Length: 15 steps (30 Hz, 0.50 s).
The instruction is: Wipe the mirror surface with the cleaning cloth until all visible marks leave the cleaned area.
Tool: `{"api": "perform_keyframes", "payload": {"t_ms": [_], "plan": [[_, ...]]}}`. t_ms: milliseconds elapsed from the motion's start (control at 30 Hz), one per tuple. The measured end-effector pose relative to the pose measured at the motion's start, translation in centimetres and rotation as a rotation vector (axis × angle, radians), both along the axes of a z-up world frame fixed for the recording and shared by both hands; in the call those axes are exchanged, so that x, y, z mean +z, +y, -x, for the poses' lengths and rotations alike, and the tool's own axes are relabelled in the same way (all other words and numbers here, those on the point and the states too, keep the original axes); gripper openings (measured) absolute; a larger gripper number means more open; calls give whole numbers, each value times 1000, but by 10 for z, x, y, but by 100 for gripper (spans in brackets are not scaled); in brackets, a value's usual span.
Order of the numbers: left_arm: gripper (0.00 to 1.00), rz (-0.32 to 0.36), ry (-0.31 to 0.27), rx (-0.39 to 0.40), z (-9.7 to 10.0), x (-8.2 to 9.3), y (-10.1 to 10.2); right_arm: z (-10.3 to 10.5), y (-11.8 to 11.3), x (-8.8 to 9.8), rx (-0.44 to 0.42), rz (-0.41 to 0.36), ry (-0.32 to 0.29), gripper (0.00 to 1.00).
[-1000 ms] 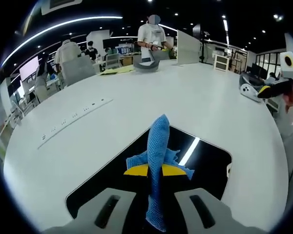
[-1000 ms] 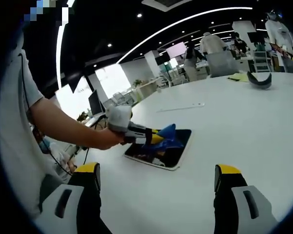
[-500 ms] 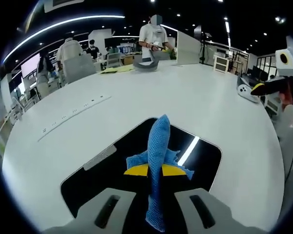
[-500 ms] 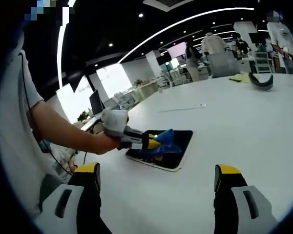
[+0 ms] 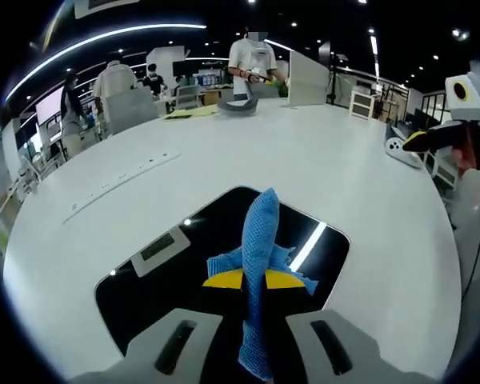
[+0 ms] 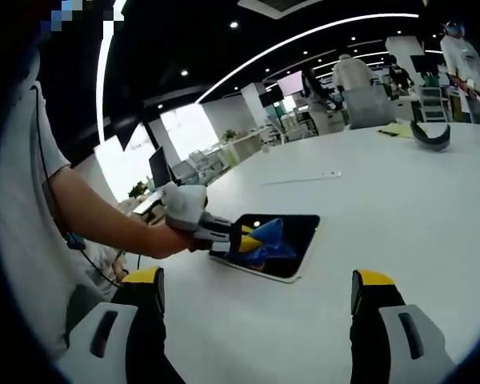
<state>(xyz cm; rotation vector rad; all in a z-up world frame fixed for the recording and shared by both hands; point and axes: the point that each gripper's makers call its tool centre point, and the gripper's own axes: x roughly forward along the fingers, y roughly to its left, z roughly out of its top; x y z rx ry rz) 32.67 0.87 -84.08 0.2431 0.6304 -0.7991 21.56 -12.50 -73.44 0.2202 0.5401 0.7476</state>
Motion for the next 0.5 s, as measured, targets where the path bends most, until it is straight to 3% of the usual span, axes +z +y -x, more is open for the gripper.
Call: {"api": "perform_keyframes", "payload": {"t_ms": [500], "plan": [[5,9,11,15,16,0,1,0,1,7,-5,-7,-17,97]]}}
